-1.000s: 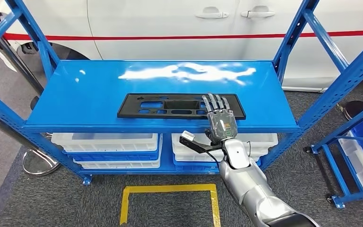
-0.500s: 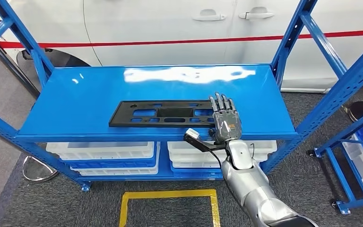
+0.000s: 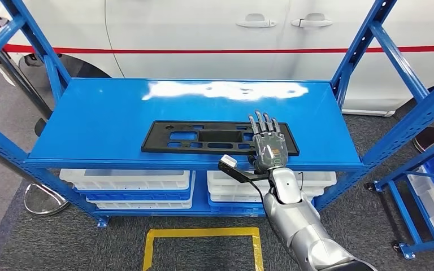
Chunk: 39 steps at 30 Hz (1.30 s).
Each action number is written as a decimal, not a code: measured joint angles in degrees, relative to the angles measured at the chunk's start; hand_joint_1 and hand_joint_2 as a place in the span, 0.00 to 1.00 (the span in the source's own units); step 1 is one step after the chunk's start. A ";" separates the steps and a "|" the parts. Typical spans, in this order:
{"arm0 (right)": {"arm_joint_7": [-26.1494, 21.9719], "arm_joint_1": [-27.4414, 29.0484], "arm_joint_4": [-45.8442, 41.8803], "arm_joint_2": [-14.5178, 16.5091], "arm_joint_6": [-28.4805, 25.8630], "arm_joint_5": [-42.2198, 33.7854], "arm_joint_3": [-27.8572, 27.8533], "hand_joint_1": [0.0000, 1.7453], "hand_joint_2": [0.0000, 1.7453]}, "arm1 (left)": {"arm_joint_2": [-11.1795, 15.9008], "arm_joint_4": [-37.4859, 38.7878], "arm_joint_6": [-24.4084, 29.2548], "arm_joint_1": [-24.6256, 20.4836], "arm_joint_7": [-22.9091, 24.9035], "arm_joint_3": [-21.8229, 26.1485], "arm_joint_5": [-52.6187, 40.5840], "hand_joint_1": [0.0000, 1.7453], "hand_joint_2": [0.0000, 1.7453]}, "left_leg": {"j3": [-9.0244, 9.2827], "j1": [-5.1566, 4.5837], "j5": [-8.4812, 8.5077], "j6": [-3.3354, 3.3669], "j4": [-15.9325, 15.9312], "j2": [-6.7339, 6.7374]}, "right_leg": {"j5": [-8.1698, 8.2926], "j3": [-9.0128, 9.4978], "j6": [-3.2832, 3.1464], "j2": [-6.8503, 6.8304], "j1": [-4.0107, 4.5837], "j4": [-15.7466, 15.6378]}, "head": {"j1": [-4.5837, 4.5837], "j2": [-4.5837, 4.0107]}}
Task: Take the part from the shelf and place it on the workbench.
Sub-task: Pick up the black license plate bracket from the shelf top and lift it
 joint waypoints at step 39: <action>-21.89 6.64 -20.45 1.57 -0.05 -7.13 -11.79 1.00 1.00 | -0.19 -0.02 3.31 0.06 -7.15 2.62 0.51 0.00 0.00 | -0.07 -0.43 -2.04 -0.99 2.38 -0.34 | 4.40 3.27 -0.46 -0.10 -0.26 -7.53 | -0.02 0.00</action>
